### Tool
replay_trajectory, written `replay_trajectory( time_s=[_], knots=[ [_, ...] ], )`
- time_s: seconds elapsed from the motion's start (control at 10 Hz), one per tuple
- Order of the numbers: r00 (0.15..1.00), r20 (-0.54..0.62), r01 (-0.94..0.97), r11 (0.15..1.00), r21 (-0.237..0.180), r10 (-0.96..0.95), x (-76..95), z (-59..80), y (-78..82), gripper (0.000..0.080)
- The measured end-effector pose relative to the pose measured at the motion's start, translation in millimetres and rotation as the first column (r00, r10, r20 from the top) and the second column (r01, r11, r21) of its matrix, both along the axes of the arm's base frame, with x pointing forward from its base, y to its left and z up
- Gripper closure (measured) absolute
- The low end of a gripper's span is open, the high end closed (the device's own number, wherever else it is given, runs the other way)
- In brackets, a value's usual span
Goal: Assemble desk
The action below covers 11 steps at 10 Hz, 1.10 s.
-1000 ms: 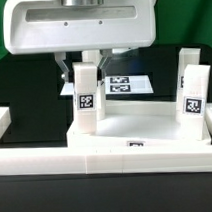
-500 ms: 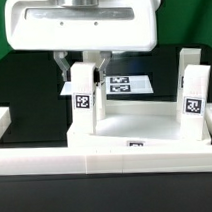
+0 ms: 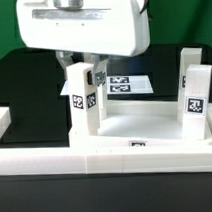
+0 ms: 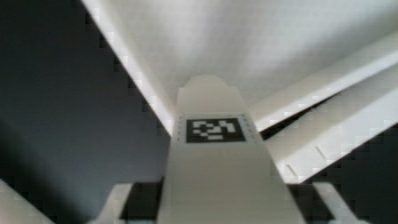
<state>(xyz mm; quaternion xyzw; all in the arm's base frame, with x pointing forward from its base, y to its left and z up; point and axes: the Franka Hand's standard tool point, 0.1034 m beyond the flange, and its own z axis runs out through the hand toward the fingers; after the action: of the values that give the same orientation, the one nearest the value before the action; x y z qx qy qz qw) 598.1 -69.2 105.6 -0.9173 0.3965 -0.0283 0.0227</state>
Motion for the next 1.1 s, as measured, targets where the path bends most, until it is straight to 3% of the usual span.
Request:
replay_trajectory(
  time_s=[0.4,0.6,0.7,0.8,1.1],
  knots=[
    [0.958,-0.007,0.285,0.958,0.019,-0.285,1.7,0.0,0.2,0.0509],
    [0.96,-0.007,0.28,0.96,0.019,-0.279,1.6,-0.2,0.1,0.0509],
    [0.977,-0.005,0.214,0.977,0.013,-0.214,1.4,-0.3,-1.0,0.0304],
    [0.98,-0.006,0.197,0.98,0.01,-0.197,1.1,-1.0,-0.1,0.0201],
    [0.993,-0.008,-0.116,0.993,-0.025,0.116,0.7,-1.3,-0.1,0.0153]
  ],
)
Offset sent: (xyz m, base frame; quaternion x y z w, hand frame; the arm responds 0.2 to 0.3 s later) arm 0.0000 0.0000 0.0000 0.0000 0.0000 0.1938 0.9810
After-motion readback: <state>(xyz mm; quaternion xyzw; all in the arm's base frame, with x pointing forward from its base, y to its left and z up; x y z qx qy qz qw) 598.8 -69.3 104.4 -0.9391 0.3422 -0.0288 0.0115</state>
